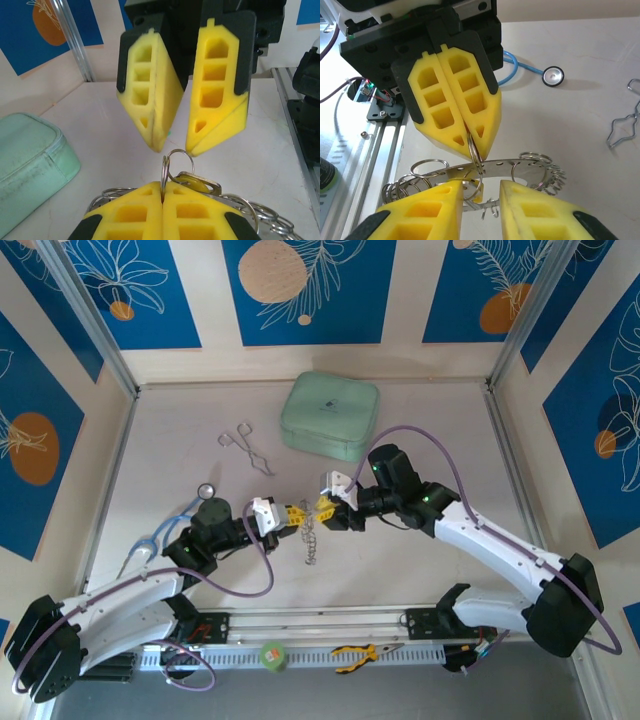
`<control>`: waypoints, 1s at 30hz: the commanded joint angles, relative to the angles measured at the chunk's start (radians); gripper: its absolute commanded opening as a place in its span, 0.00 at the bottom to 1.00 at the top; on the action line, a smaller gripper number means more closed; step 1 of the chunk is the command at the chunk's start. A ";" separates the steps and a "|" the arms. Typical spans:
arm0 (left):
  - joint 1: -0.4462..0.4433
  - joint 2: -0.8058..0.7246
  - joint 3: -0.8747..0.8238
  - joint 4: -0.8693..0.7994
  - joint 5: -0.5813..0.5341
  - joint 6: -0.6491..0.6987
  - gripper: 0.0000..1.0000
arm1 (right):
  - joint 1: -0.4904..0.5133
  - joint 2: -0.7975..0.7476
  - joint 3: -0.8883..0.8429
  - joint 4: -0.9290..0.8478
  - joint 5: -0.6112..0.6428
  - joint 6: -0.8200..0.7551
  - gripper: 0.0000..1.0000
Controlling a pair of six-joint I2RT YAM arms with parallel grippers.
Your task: Put the keys on the keyring
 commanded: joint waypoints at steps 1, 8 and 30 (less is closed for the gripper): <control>-0.003 -0.022 -0.002 0.071 0.005 -0.016 0.00 | 0.006 0.010 0.009 -0.012 -0.022 0.014 0.23; -0.003 -0.021 -0.004 0.089 -0.001 -0.015 0.00 | -0.002 0.025 0.015 -0.024 -0.051 0.021 0.09; -0.003 0.020 -0.008 0.177 0.026 -0.037 0.00 | -0.021 -0.010 -0.019 0.059 -0.088 0.037 0.37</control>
